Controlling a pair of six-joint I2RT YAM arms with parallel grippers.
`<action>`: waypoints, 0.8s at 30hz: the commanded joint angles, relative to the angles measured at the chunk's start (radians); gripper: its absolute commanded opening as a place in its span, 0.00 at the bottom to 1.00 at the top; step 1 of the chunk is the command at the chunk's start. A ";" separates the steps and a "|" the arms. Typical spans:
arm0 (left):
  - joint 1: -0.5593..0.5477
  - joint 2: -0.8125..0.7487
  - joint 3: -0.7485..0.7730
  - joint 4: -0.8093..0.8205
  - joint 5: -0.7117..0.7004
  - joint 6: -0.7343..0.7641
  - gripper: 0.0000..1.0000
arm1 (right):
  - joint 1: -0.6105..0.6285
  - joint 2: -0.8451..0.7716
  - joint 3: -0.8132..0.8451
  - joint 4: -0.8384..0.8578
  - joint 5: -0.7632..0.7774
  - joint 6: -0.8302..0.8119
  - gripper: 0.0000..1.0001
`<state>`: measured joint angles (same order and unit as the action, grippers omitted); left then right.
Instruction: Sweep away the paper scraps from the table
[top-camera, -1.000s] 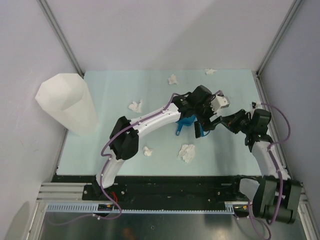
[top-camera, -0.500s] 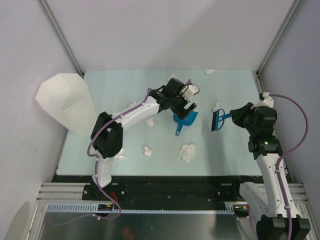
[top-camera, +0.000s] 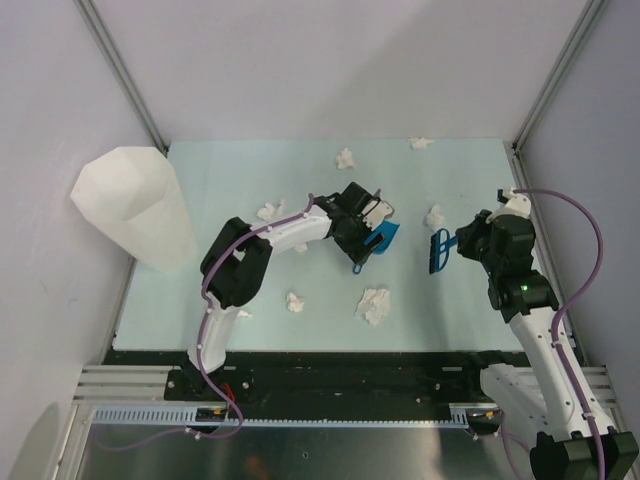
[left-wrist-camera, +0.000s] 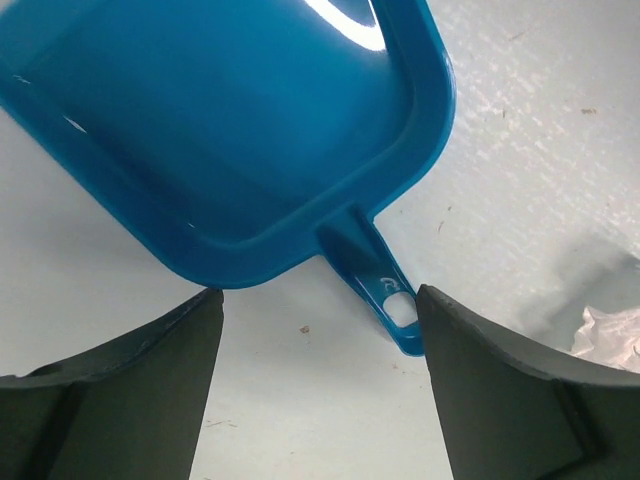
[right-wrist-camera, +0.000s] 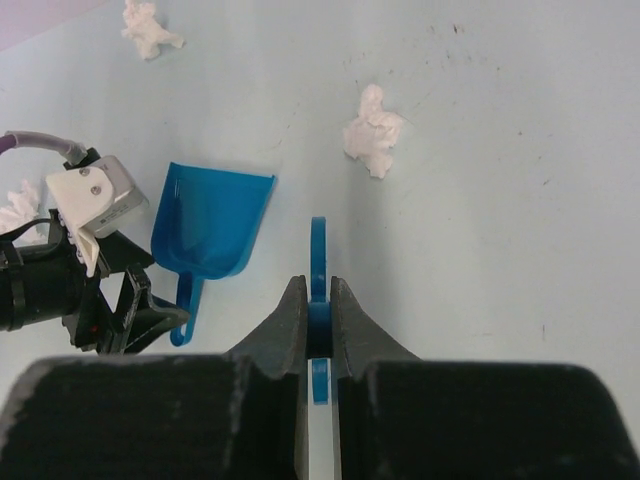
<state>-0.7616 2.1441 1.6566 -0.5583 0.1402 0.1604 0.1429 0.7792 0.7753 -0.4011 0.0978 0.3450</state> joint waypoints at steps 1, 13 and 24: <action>-0.004 -0.032 -0.020 0.008 0.059 -0.053 0.83 | 0.004 -0.021 0.025 0.015 0.022 -0.020 0.00; -0.059 -0.053 -0.023 0.008 0.087 -0.065 0.92 | 0.004 0.002 0.025 0.015 0.022 -0.028 0.00; -0.067 -0.096 0.017 0.008 0.120 -0.131 1.00 | 0.004 0.020 0.025 0.027 -0.003 -0.035 0.00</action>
<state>-0.8177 2.1265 1.6302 -0.5598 0.2092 0.0860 0.1429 0.7860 0.7753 -0.3996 0.0971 0.3298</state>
